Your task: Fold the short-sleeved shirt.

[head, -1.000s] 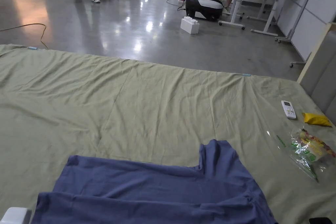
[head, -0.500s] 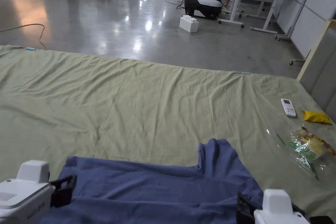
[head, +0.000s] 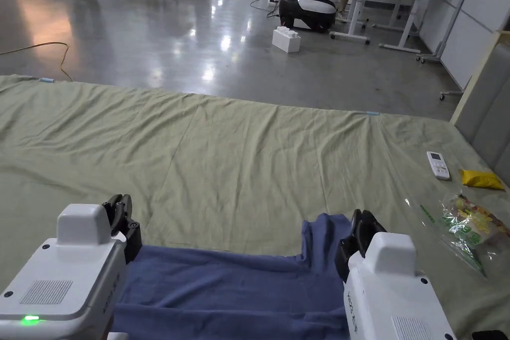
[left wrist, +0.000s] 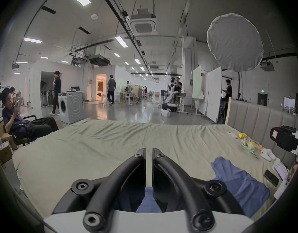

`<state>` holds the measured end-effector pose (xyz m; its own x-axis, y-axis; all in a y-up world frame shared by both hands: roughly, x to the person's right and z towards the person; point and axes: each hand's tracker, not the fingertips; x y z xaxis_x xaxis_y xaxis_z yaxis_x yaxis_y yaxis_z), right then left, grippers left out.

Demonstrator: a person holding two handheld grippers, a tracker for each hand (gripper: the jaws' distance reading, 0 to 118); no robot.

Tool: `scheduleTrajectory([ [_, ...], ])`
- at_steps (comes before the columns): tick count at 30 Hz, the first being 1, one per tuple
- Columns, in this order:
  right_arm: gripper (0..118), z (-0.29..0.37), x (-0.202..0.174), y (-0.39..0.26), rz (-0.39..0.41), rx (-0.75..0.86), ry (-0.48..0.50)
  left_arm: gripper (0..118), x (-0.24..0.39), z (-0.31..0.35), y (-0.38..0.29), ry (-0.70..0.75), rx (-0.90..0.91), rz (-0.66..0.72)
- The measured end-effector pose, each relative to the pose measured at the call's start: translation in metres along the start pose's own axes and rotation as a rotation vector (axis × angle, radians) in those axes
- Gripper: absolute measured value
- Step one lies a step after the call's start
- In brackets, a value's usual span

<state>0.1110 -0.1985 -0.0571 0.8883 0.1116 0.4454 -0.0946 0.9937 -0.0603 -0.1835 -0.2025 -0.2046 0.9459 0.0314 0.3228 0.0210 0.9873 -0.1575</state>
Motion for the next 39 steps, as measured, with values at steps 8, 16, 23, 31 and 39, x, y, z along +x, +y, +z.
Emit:
scheduleTrajectory([
  [8, 5, -0.004, 0.004, 0.000, 0.009, 0.013, -0.011, 3, -0.014, 0.006, 0.006, 0.029, 0.052, -0.048],
  [16, 3, -0.010, 0.007, -0.007, 0.020, -0.021, -0.019, 2, -0.051, -0.022, -0.006, 0.043, -0.061, -0.035],
  [23, 3, -0.022, 0.008, -0.019, 0.060, -0.071, 0.003, 2, -0.097, -0.092, -0.033, 0.007, -0.387, 0.038],
  [31, 3, -0.041, 0.011, -0.040, 0.076, -0.145, 0.025, 5, -0.133, -0.182, -0.073, -0.051, -0.636, 0.099],
  [39, 3, -0.056, 0.018, -0.056, 0.081, -0.209, 0.016, 80, -0.141, -0.239, -0.099, -0.052, -0.794, 0.171],
])
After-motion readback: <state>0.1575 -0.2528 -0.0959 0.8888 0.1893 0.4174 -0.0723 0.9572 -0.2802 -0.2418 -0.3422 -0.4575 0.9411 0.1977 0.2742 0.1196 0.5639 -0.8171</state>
